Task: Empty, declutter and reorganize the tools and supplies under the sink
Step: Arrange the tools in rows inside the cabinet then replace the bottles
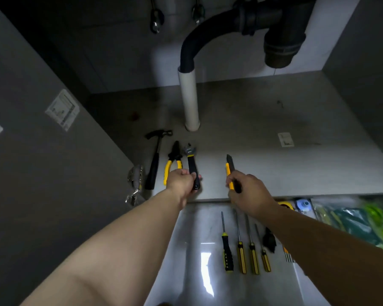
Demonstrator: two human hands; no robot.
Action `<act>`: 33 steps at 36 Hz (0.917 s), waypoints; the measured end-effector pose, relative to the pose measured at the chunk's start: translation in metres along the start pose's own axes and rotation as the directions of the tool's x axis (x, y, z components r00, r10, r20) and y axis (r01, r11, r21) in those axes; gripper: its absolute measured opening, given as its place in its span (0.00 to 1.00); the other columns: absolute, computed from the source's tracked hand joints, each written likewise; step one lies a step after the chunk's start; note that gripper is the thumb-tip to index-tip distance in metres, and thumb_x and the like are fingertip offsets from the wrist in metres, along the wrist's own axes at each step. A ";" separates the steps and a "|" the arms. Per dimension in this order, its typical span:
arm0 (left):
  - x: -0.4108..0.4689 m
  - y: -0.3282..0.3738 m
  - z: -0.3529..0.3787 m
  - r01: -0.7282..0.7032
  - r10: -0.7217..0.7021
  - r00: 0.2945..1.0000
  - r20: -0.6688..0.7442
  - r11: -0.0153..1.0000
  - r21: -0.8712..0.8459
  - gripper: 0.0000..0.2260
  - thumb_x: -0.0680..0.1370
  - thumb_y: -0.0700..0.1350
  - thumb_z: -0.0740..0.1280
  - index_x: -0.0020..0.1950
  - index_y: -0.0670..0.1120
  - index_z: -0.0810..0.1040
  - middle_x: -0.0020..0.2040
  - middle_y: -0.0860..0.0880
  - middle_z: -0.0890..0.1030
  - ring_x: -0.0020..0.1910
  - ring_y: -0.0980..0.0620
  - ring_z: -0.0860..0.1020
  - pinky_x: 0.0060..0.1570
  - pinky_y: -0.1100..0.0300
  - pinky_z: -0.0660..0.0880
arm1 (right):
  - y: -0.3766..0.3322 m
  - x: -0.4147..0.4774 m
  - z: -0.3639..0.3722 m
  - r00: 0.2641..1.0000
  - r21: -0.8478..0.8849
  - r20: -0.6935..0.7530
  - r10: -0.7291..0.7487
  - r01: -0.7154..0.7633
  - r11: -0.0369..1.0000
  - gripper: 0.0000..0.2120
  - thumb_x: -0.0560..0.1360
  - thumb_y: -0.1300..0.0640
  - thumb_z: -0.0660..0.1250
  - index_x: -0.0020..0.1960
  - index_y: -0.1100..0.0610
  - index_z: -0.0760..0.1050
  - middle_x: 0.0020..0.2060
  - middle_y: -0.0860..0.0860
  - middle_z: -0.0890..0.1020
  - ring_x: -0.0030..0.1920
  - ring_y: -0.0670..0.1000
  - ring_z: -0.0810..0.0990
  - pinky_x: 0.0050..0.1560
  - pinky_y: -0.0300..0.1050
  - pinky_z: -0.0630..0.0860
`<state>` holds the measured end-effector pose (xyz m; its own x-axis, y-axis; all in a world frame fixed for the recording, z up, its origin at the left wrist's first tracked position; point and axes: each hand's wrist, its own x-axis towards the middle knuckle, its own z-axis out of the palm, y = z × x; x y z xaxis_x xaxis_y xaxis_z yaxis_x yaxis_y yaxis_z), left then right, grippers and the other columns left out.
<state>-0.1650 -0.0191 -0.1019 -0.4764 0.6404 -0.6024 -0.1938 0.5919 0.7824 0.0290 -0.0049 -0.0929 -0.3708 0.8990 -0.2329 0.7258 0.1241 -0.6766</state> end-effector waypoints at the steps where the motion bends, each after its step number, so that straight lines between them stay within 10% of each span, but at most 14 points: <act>1: 0.007 0.000 0.002 -0.021 0.021 1.000 -0.017 0.999 0.030 0.04 0.83 0.37 0.64 0.55 0.41 0.77 0.46 0.44 0.83 0.37 0.51 0.80 0.32 0.61 0.77 | -0.001 0.006 0.002 1.000 -0.011 -0.003 0.001 -0.001 1.000 0.11 0.75 0.60 0.67 0.56 0.51 0.76 0.48 0.56 0.77 0.43 0.58 0.80 0.45 0.51 0.80; 7: 0.043 -0.001 0.002 -0.135 0.173 0.977 -0.125 0.954 0.268 0.16 0.78 0.39 0.71 0.33 0.49 0.72 0.37 0.48 0.77 0.44 0.45 0.79 0.54 0.50 0.81 | -0.004 0.034 0.022 1.000 -0.082 -0.025 0.010 -0.012 0.997 0.15 0.73 0.59 0.70 0.59 0.52 0.75 0.50 0.57 0.73 0.42 0.59 0.78 0.47 0.48 0.79; 10: 0.040 0.003 0.001 -0.203 0.270 0.955 -0.122 0.896 0.394 0.02 0.76 0.43 0.74 0.47 0.48 0.85 0.48 0.48 0.85 0.51 0.46 0.83 0.59 0.56 0.79 | -0.010 0.045 0.026 1.000 -0.114 -0.025 0.005 -0.008 0.993 0.17 0.73 0.58 0.71 0.61 0.52 0.75 0.52 0.57 0.72 0.44 0.59 0.78 0.47 0.48 0.79; 13: 0.026 0.001 0.002 -0.298 0.345 0.938 0.009 0.796 0.527 0.18 0.74 0.43 0.75 0.64 0.46 0.81 0.56 0.48 0.84 0.56 0.48 0.81 0.58 0.62 0.75 | -0.015 0.053 0.027 0.998 -0.137 -0.055 0.014 -0.021 0.990 0.20 0.73 0.59 0.71 0.64 0.53 0.74 0.53 0.56 0.72 0.47 0.59 0.78 0.50 0.47 0.78; 23: 0.012 -0.020 -0.004 -0.443 0.523 0.833 0.182 0.434 0.784 0.16 0.77 0.34 0.67 0.64 0.42 0.77 0.58 0.41 0.74 0.56 0.44 0.76 0.49 0.62 0.72 | -0.025 0.063 0.049 0.985 -0.128 -0.170 -0.005 -0.017 0.992 0.18 0.75 0.60 0.68 0.64 0.58 0.73 0.58 0.58 0.72 0.57 0.62 0.76 0.57 0.53 0.77; 33: 0.014 -0.027 -0.016 -0.426 0.641 0.746 0.182 0.249 0.870 0.23 0.77 0.54 0.70 0.71 0.50 0.75 0.62 0.46 0.72 0.65 0.45 0.70 0.62 0.50 0.71 | -0.024 0.063 0.055 0.977 -0.148 -0.204 -0.065 0.035 0.988 0.20 0.73 0.58 0.73 0.63 0.58 0.73 0.57 0.56 0.76 0.59 0.60 0.73 0.57 0.49 0.72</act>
<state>-0.1804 -0.0343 -0.1291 -0.3235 0.9460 0.0234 0.9006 0.3002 0.3144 -0.0441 0.0259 -0.1302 -0.2915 0.9557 -0.0410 0.7901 0.2164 -0.5735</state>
